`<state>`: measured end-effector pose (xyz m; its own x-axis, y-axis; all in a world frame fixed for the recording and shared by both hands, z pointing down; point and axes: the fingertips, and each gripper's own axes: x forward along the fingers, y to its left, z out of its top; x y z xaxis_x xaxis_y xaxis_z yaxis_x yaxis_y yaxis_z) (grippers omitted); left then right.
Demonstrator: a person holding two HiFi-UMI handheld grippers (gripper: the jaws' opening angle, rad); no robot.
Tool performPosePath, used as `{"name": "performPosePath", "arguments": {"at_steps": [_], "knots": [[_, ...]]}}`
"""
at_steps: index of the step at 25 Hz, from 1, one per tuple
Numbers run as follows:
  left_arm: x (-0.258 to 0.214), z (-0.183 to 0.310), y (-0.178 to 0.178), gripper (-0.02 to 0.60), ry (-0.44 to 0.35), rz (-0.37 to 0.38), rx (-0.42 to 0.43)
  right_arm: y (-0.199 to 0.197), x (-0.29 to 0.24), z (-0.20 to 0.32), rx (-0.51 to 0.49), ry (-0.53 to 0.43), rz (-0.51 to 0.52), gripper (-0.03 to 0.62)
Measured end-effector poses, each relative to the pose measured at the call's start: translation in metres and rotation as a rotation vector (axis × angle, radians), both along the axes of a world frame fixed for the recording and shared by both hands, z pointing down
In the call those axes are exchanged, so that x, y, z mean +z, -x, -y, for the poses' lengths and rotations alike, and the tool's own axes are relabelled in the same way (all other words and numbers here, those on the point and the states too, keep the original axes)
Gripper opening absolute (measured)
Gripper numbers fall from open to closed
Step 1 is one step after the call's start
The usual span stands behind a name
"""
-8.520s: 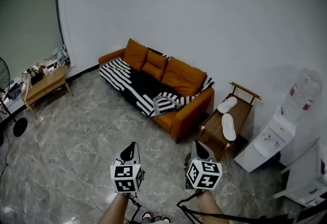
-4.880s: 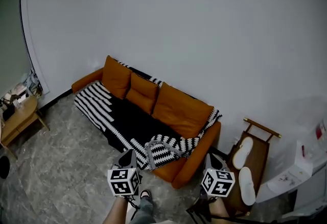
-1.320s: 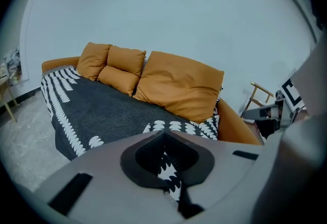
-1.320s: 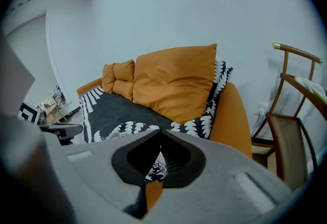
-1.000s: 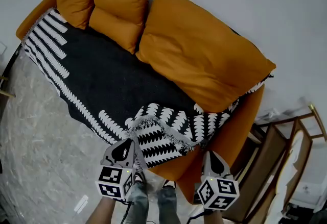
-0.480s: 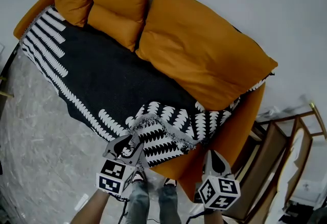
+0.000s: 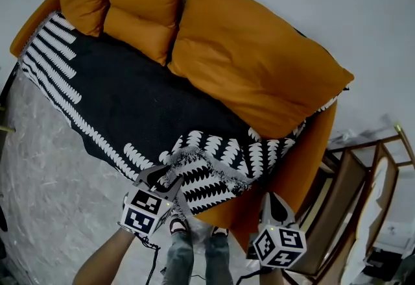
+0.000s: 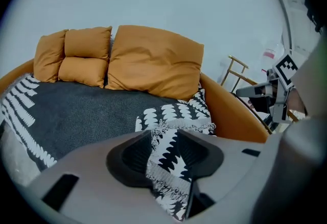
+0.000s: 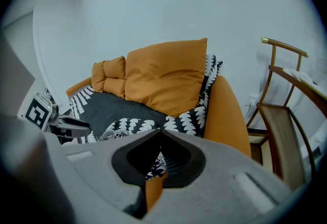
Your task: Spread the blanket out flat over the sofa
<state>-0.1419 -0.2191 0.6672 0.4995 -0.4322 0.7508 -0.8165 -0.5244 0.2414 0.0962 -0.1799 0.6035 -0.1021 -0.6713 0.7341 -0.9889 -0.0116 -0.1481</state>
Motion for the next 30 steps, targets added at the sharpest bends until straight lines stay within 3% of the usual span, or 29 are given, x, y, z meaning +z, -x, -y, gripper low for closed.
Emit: {"name": "performPosePath", "arguments": {"at_steps": [4,12,23,30], "knots": [[0.011,0.02,0.006,0.158,-0.025,0.047,0.022,-0.001,0.006,0.001,0.018,0.006,-0.002,0.005],[0.028,0.046,0.01,0.158,-0.019,0.067,0.052,0.003,0.017,-0.001,0.058,0.024,-0.001,0.005],[0.061,0.066,0.012,0.158,0.08,0.05,0.082,0.003,0.02,0.003,0.104,0.047,-0.001,0.005],[0.091,0.08,0.016,0.158,0.149,0.046,0.084,0.009,0.023,0.006,0.074,0.063,-0.017,0.005]]}}
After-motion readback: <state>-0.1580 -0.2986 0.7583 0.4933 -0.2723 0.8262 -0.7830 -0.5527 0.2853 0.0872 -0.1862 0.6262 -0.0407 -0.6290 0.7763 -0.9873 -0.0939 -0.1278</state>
